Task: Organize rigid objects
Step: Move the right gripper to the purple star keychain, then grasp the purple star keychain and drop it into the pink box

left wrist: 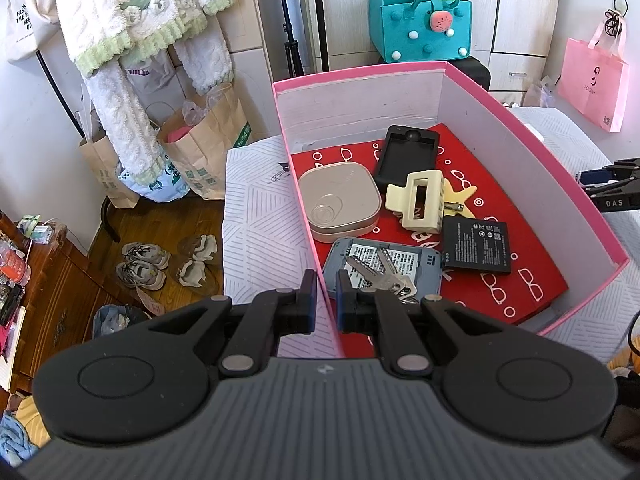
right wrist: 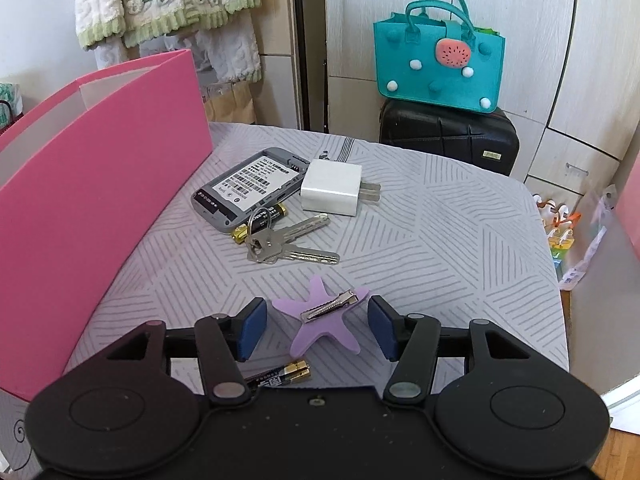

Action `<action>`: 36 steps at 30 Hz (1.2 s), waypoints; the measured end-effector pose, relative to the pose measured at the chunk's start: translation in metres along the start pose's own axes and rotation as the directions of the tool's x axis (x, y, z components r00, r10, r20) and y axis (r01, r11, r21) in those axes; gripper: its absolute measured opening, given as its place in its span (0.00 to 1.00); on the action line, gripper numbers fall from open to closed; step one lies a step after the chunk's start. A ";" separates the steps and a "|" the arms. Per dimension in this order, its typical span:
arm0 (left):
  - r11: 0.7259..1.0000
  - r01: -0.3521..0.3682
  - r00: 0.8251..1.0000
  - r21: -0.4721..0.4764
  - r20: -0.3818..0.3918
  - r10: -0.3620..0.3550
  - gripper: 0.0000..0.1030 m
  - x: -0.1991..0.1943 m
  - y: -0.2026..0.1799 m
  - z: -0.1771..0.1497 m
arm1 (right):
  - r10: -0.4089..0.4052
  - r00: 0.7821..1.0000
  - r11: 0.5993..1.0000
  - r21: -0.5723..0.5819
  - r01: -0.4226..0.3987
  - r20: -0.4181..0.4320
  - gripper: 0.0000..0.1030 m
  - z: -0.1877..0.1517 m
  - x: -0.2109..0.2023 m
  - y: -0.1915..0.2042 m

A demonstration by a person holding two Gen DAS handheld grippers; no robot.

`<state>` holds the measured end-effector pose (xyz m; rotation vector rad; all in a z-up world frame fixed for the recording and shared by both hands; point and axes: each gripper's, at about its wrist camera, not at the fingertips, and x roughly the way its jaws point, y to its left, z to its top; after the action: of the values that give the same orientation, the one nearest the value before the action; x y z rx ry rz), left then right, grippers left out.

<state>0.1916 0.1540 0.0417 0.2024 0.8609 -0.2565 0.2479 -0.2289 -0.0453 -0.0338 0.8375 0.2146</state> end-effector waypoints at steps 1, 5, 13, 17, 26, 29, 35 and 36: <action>1.000 0.000 1.000 0.001 0.000 0.000 0.08 0.000 0.000 0.000 | -0.002 1.000 1.000 0.000 0.002 0.005 0.60 -0.001 0.000 0.000; 1.000 0.000 1.000 0.001 -0.001 0.000 0.08 0.000 0.000 0.000 | -0.002 1.000 1.000 -0.011 0.002 0.005 0.51 -0.001 -0.002 0.002; 1.000 0.001 1.000 0.000 -0.001 -0.001 0.08 0.000 0.000 0.000 | 0.005 1.000 1.000 0.017 -0.005 0.004 0.47 0.002 -0.005 -0.001; 1.000 0.000 1.000 0.000 -0.001 0.000 0.08 0.000 0.000 0.000 | 0.012 1.000 1.000 0.022 -0.012 0.008 0.46 0.005 -0.008 -0.001; 1.000 0.000 1.000 -0.001 0.000 0.000 0.08 0.000 0.000 0.000 | 0.141 0.986 0.990 0.011 -0.142 0.086 0.46 0.030 -0.043 0.014; 1.000 0.000 1.000 -0.001 -0.001 0.000 0.08 0.000 0.000 0.001 | 0.216 0.968 0.976 -0.035 -0.213 0.131 0.47 0.045 -0.062 0.029; 1.000 0.001 1.000 -0.001 -0.001 -0.001 0.08 0.000 0.000 0.001 | 0.386 0.906 0.917 -0.177 -0.357 0.174 0.47 0.076 -0.088 0.070; 1.000 0.002 1.000 -0.002 -0.001 -0.002 0.08 -0.001 0.000 0.001 | 0.397 0.902 0.910 -0.202 -0.363 0.169 0.47 0.079 -0.088 0.078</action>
<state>0.1918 0.1539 0.0426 0.1998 0.8627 -0.2568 0.2333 -0.1595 0.0774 -0.0030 0.6094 0.6492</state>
